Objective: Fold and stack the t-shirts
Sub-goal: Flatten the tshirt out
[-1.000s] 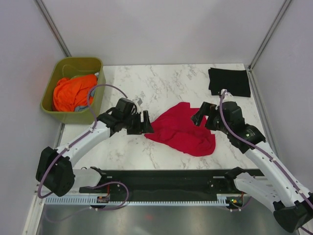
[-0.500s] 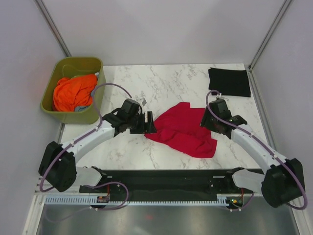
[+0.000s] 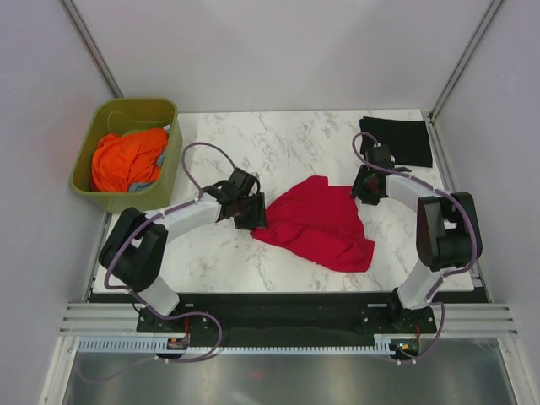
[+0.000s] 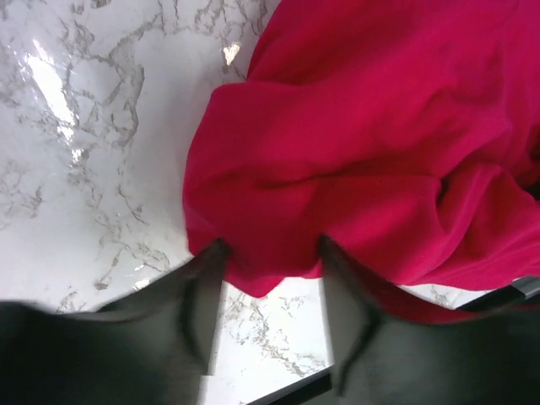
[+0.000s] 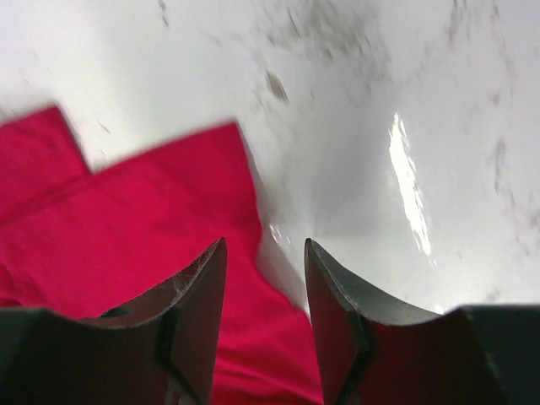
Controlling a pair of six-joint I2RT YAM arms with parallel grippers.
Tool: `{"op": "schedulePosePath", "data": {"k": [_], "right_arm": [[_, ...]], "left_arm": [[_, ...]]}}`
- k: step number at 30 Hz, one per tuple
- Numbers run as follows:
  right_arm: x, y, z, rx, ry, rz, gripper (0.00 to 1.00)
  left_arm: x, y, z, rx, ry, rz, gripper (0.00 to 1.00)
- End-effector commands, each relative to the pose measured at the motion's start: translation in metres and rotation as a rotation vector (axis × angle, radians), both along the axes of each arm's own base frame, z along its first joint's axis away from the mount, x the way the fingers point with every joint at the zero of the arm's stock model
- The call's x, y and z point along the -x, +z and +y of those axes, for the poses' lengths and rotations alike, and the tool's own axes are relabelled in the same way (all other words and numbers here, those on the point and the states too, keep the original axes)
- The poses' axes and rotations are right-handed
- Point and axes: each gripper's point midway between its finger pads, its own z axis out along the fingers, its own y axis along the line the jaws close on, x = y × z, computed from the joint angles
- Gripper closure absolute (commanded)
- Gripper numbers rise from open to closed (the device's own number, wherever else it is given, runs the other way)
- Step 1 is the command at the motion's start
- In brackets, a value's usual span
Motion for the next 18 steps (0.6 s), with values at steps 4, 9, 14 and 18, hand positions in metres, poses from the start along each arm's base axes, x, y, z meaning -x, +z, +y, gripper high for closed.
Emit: {"op": "schedulePosePath", "data": {"k": [4, 9, 14, 18], "right_arm": [[-0.060, 0.012, 0.007, -0.009, 0.065, -0.124, 0.50], [-0.068, 0.001, 0.008, 0.000, 0.085, -0.120, 0.52], [-0.063, -0.011, 0.008, 0.004, 0.092, -0.102, 0.59], [-0.057, -0.016, 0.007, 0.016, 0.097, -0.092, 0.69]], "left_arm": [[-0.024, 0.016, -0.009, 0.018, 0.029, -0.064, 0.72], [-0.023, 0.017, -0.006, 0.006, 0.017, -0.077, 0.92], [-0.020, 0.017, -0.008, 0.014, 0.001, -0.067, 0.98], [-0.019, 0.018, -0.008, 0.021, -0.006, -0.065, 0.98]]}}
